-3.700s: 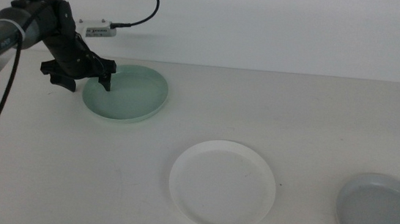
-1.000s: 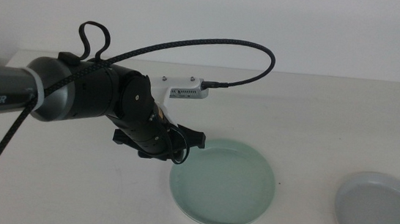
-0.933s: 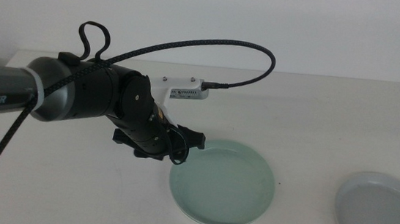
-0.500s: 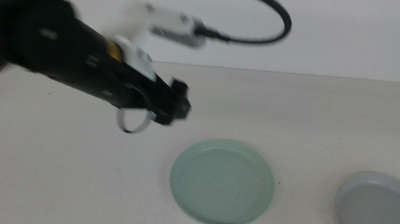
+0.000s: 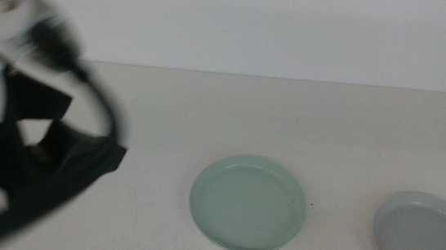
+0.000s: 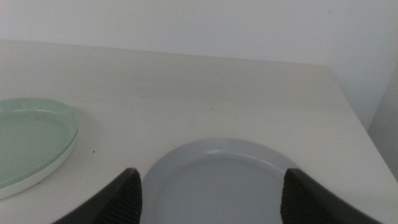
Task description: Stack the three bowls on top of each other.
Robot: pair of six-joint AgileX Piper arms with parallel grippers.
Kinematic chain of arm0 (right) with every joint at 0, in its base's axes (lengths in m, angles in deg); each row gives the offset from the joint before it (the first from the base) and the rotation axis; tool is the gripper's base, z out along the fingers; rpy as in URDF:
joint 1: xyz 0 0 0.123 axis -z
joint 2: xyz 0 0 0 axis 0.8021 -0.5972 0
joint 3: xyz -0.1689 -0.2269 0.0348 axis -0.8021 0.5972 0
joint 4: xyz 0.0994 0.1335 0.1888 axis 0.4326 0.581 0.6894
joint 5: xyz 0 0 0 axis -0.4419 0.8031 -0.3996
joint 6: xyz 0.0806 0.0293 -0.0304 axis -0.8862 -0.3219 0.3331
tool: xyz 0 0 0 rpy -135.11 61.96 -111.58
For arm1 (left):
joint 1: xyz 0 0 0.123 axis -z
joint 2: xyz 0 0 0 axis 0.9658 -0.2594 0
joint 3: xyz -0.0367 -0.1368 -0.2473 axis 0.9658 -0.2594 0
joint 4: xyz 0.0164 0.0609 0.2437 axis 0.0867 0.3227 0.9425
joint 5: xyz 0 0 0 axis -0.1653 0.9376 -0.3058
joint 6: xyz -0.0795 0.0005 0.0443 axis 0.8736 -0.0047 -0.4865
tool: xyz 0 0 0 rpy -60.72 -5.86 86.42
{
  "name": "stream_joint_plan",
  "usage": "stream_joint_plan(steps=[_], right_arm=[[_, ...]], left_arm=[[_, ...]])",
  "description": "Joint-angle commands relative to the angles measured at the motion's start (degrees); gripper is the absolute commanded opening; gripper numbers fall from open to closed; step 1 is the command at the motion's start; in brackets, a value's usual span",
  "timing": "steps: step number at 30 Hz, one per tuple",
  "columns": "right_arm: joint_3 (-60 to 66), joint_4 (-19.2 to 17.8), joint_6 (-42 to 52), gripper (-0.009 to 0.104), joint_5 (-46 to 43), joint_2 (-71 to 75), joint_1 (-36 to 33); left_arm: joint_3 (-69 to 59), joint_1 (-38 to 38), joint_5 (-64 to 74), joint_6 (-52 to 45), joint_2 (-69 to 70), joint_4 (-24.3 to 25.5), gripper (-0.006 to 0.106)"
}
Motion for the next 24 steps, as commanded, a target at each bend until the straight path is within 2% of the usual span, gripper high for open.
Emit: stream_joint_plan(steps=[1,21,24], right_arm=[[-1.63,-0.52,0.70,0.057,-4.39,1.52,0.40],[0.74,-0.52,0.70,0.057,-4.69,1.53,0.40],[-1.51,1.84,0.70,0.057,0.81,0.29,0.40]], left_arm=[[-1.00,0.30,-3.10,-0.27,3.56,-1.54,0.105],[-2.28,0.30,-2.16,-0.27,6.87,-0.63,0.105],[-2.28,0.30,-2.16,-0.27,6.87,-0.63,0.105]])
